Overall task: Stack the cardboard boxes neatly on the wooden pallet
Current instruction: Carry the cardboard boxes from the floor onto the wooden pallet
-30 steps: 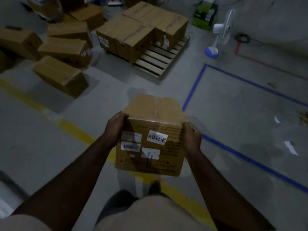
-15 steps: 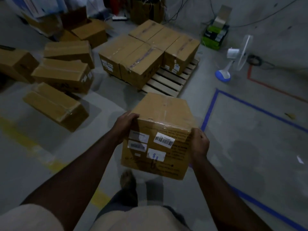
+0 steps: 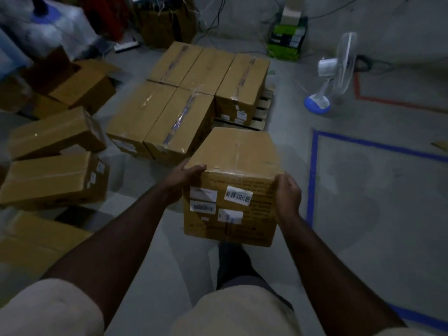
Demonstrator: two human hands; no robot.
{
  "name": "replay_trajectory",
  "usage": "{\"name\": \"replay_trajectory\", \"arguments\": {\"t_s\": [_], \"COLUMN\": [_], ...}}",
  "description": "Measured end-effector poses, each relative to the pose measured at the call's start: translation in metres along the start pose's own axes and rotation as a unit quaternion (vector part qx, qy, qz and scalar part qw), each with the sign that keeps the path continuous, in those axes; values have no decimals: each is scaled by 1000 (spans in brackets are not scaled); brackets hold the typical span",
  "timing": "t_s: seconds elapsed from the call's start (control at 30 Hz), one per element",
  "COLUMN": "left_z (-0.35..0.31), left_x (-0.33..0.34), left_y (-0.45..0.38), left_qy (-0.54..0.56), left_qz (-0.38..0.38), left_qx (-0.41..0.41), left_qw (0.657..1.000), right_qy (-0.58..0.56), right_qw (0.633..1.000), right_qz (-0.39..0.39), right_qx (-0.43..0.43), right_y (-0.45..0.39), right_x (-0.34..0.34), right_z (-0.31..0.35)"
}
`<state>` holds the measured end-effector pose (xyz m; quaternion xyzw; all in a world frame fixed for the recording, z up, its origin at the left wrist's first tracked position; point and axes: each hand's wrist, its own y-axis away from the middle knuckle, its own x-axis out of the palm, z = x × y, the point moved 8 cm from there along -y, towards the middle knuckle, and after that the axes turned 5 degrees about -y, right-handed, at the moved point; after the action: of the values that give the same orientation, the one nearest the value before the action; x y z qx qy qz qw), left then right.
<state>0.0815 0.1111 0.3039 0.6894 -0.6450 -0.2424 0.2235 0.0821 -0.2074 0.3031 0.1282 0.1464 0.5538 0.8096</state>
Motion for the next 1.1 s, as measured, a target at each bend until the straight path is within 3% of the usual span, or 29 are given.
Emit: {"name": "replay_trajectory", "arguments": {"t_s": [0.2,0.37,0.47,0.67,0.8,0.9,1.1], "left_z": [-59,-69,-52,-23,27,52,73], "left_x": [-21,-46,-61,-89,-128,-146,-160], "left_y": [-175,-316,-382,-457,-468,-477,-485], "left_qy": [10,8,-12,-144,-237,-261,-275], "left_qz": [2,-7,8,38,103,114,106], "left_qx": [-108,-114,-114,-56,-77,-59,-48], "left_qw": [994,993,993,987,963,957,954], "right_qy": [38,91,38,-20,-33,-42,-29], "right_qw": [992,942,931,952,956,964,961], "right_qz": [80,187,194,173,143,101,91], "right_qx": [87,264,306,252,253,241,258], "right_y": [-186,-291,-330,-371,-333,-320,-309], "right_x": [108,169,204,257,279,292,294], "right_z": [-1,-48,-91,-154,-218,-251,-268]}}
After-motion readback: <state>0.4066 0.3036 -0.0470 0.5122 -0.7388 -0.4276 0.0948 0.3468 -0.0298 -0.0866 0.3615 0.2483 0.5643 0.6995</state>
